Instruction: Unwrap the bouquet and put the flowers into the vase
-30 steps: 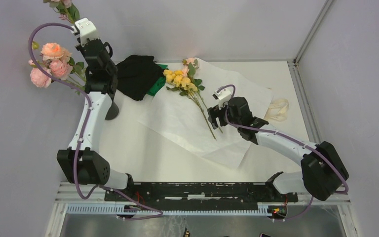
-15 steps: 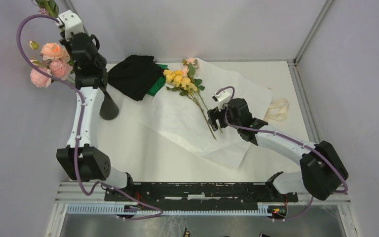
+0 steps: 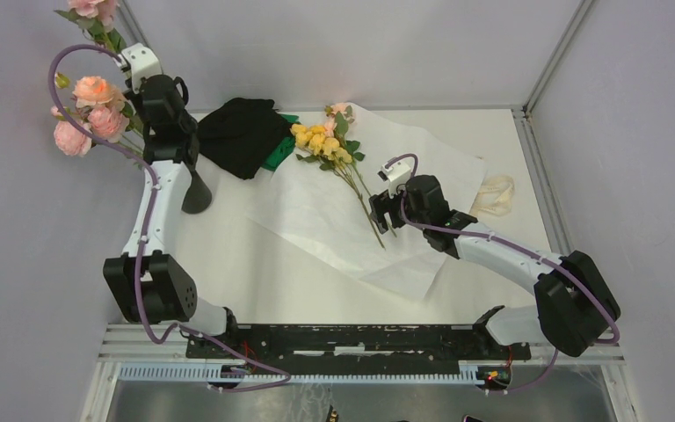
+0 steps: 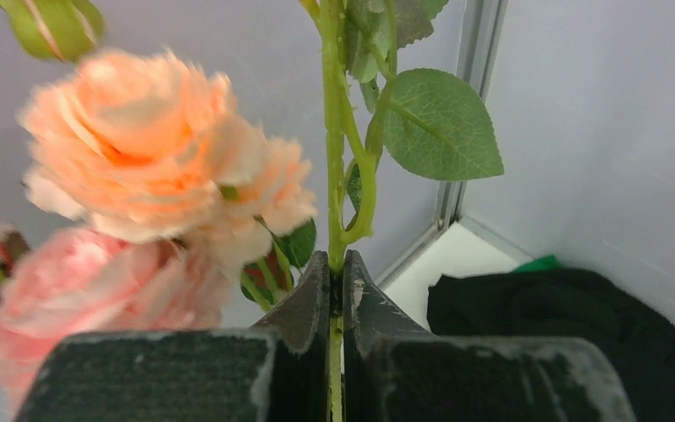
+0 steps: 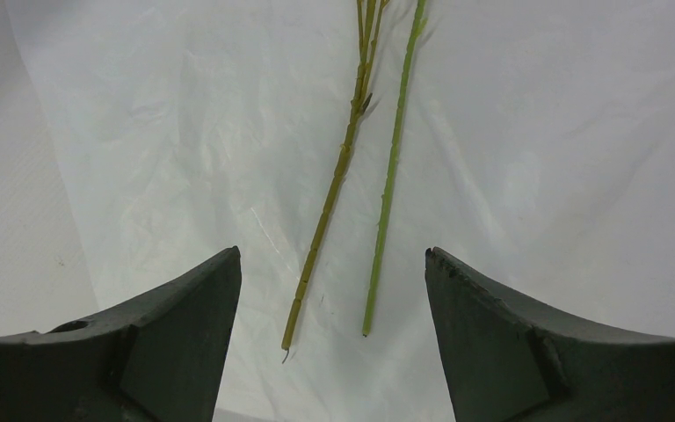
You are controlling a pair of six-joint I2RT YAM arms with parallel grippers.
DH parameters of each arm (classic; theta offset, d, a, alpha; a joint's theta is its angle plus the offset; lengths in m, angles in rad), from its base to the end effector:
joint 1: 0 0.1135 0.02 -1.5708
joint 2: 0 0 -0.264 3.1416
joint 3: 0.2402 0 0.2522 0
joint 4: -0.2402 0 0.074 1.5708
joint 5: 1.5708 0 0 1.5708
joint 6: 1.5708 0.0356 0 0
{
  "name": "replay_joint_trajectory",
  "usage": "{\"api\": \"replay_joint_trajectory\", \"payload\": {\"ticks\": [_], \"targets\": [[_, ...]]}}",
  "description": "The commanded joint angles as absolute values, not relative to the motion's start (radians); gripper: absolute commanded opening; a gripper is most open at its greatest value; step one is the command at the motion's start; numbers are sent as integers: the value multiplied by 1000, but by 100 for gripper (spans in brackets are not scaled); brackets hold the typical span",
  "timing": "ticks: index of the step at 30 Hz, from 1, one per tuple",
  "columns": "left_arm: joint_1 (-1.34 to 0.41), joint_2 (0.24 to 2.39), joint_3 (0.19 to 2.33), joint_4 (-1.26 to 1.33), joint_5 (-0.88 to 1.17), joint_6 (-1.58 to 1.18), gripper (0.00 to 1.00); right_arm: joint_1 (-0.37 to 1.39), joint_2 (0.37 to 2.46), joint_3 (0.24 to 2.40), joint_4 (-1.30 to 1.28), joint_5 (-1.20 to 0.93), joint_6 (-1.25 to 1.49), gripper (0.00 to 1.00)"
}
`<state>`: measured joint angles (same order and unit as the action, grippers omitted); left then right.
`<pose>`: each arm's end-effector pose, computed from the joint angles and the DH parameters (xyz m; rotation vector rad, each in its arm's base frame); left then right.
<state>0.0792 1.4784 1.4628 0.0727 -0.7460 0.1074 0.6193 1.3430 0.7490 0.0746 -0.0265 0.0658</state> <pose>0.3385 0.0511 0.4383 -0.5811 1.4605 0.7090 0.2373 0.1703 0.2289 -0.5951 2.0355 0.4397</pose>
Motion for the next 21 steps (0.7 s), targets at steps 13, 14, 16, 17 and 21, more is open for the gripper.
{"api": "replay_joint_trajectory", "payload": {"ticks": [13,14,16,17,21], "targets": [[86,1410,1245,101,-773,-129,2,617,1361,752,115,-36,71,82],[85,1406,1237,99,-776,-138,2,615,1361,752,115,-37,71,82],[85,1396,1224,93,-771,-149,10,615,1362,753,115,-38,71,82],[83,1391,1219,88,-773,-156,21,615,1362,752,116,-38,71,82],[84,1368,1199,80,-766,-183,57,615,1361,750,115,-39,69,81]]}}
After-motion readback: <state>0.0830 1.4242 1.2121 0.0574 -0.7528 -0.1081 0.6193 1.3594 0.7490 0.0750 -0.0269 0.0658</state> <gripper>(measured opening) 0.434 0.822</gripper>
